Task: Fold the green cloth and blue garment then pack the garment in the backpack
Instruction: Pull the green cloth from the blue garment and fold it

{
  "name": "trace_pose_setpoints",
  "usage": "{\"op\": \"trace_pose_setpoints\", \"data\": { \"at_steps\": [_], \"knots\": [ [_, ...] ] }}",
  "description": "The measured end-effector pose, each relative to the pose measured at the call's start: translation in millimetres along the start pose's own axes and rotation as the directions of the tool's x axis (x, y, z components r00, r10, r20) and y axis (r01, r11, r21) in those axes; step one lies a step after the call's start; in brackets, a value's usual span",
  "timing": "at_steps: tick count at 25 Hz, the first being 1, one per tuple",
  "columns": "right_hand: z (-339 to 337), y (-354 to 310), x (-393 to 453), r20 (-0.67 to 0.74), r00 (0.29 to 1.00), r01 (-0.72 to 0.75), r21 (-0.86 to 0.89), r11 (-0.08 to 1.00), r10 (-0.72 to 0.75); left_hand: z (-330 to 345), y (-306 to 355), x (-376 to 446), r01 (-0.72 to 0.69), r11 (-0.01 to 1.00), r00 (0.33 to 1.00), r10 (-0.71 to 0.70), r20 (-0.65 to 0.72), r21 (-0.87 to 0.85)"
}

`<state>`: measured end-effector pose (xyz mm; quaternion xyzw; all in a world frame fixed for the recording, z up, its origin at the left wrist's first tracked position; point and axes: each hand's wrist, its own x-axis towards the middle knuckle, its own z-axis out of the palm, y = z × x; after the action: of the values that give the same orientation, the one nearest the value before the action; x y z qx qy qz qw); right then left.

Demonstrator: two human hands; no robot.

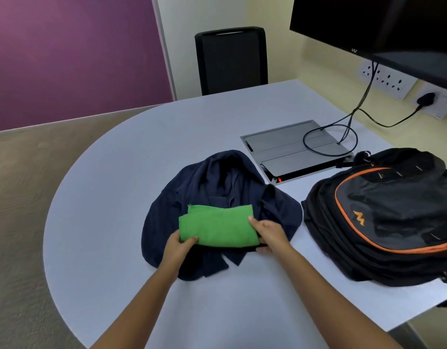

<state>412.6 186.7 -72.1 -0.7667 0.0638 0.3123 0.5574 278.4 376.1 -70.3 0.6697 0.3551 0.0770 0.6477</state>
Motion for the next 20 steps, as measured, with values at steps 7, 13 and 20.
{"op": "trace_pose_setpoints", "data": {
  "at_steps": [7,13,20],
  "knots": [
    [-8,38,-4,-0.018,0.993,0.114,-0.037,0.993,-0.115,-19,-32,-3,-0.113,0.963,0.993,0.118,-0.002,0.245],
    [-15,48,-9,-0.02,0.988,0.153,0.131,0.98,-0.152,-18,-11,2,-0.312,0.909,0.948,0.317,0.028,0.276],
    [-11,39,-4,-0.078,0.991,0.127,0.229,0.965,-0.111,-1,7,22,-0.222,0.938,0.963,0.253,-0.091,0.266]
  ]
}}
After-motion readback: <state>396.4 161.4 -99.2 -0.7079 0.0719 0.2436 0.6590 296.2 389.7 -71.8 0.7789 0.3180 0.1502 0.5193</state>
